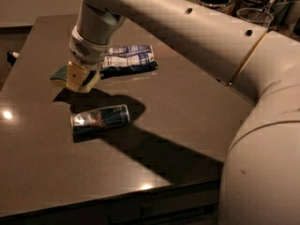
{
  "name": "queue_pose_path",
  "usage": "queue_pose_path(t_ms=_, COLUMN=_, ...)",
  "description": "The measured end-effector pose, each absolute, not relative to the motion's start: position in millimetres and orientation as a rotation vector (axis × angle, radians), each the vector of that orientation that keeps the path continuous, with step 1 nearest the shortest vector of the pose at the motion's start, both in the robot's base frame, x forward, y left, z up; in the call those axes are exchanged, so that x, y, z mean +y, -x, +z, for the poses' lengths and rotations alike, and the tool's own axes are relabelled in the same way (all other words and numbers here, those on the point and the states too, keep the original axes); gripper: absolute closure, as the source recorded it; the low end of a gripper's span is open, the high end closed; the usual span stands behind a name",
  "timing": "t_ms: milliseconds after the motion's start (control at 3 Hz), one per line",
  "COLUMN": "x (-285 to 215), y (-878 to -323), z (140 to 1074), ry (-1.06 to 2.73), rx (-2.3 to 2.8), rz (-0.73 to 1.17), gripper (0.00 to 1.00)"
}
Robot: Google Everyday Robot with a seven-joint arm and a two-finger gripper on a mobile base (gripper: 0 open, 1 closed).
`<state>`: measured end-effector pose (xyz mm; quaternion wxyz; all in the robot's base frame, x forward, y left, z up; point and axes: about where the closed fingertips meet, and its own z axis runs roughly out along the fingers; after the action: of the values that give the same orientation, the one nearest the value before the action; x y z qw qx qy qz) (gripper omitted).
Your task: Move sponge near redbull can
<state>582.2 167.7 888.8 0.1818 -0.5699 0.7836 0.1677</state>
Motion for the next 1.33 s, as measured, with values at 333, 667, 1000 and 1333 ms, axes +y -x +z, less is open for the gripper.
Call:
queue_pose_path(t_ms=333, x=155.3, y=-574.9, z=883.6, ry=1.48, rx=2.307, rz=0.487, gripper=0.97)
queue_pose_path(t_ms=667, x=149.2, y=-570.1, z=881.2, ry=1.413, rx=2.363, rz=0.49, gripper=0.75)
queue_pose_path(t_ms=1000, x=141.2, y=-564.6, z=876.8, ry=1.34, rx=2.426, rz=0.481, gripper=0.52)
queue_pose_path(t_ms=1333, x=131.5, y=-561.8, z=874.4, ry=1.278, rx=2.485, rz=0.461, gripper=0.2)
